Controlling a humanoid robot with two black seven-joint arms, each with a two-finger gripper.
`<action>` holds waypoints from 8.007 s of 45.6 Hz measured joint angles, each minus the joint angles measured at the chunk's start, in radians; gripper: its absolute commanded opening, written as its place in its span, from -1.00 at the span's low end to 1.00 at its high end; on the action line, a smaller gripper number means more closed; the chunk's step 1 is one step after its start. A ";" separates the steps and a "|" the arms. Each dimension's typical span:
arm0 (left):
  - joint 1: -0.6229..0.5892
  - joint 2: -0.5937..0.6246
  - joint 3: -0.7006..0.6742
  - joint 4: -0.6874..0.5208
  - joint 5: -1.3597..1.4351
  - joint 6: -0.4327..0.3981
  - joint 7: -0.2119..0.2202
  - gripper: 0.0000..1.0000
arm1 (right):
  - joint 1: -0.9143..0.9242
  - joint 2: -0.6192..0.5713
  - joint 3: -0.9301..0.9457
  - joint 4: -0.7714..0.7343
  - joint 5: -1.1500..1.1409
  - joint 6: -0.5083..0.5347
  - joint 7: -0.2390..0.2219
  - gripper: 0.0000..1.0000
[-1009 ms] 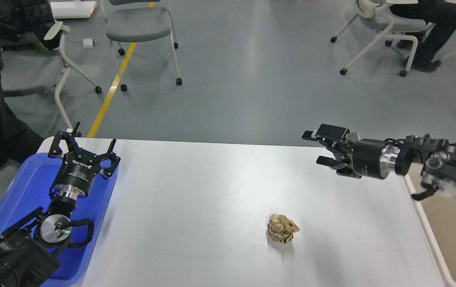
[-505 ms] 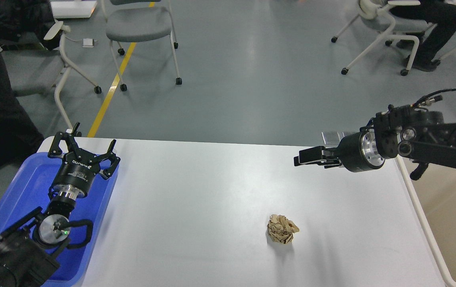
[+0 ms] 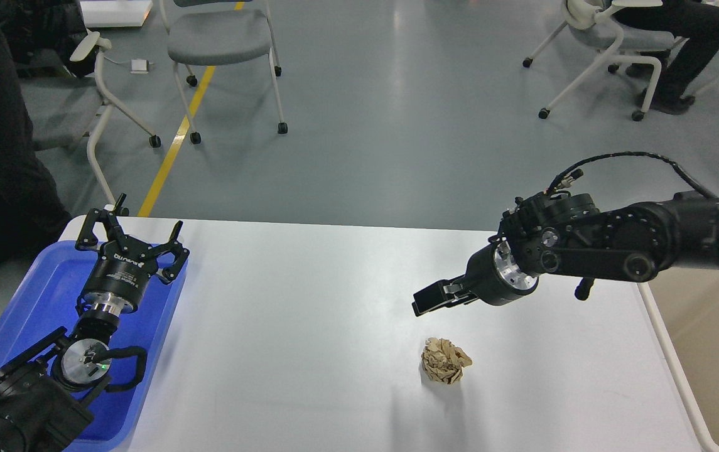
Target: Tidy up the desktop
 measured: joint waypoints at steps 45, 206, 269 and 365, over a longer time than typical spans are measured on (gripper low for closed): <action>-0.004 0.000 0.002 0.000 -0.002 0.000 -0.001 1.00 | -0.230 0.110 0.029 -0.186 -0.197 -0.054 0.007 1.00; -0.002 0.000 0.002 0.000 -0.003 0.000 -0.002 1.00 | 0.247 -0.827 0.059 0.162 -0.114 0.074 0.035 -1.00; -0.004 0.000 0.003 0.000 -0.004 0.000 -0.002 1.00 | -0.856 -0.191 0.778 -1.043 0.873 -0.481 -0.197 -1.00; -0.005 0.000 0.003 0.000 -0.005 0.001 -0.002 1.00 | -0.810 -0.293 1.010 -0.986 0.883 -0.460 -0.230 1.00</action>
